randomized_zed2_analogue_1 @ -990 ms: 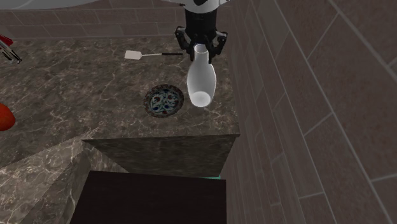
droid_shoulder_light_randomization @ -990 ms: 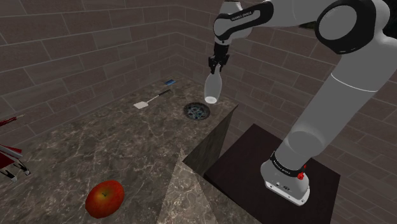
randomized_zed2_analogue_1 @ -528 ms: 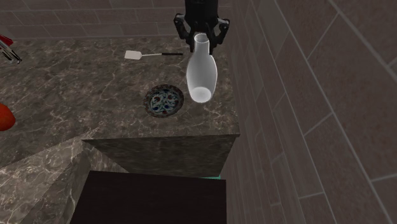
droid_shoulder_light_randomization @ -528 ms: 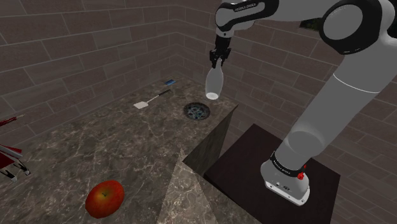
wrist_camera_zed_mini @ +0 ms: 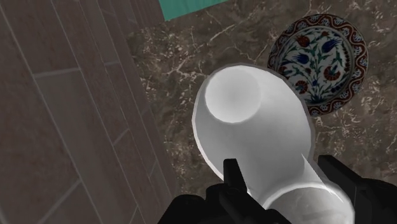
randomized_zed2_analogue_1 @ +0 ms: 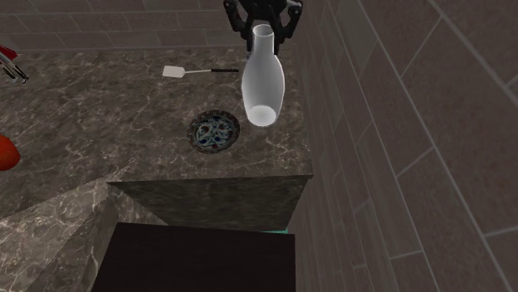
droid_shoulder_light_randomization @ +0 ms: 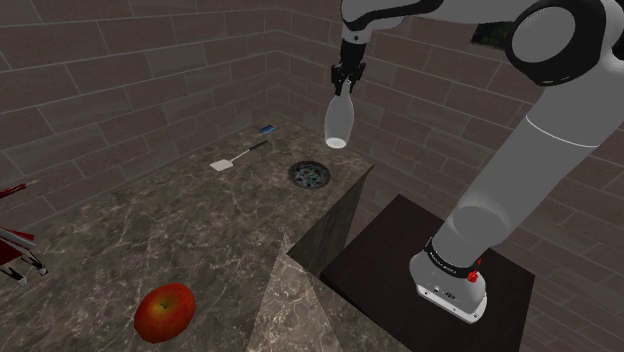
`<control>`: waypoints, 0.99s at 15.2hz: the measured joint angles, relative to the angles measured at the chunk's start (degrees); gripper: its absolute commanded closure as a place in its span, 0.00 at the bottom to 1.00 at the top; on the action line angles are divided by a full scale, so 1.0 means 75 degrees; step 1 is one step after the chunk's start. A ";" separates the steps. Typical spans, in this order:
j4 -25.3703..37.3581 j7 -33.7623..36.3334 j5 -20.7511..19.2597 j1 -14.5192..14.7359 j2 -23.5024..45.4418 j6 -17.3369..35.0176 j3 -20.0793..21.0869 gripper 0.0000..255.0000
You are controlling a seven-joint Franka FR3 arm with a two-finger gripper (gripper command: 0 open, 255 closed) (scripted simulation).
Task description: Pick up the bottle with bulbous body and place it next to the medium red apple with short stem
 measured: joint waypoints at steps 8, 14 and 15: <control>0.0835 -0.0017 -0.0001 -0.0005 -0.0012 -0.0848 -0.0005 1.00; 0.1530 -0.0003 0.0019 0.0007 0.0073 -0.1458 0.0006 1.00; 0.1649 0.0000 0.0021 0.0009 0.0086 -0.1565 0.0008 1.00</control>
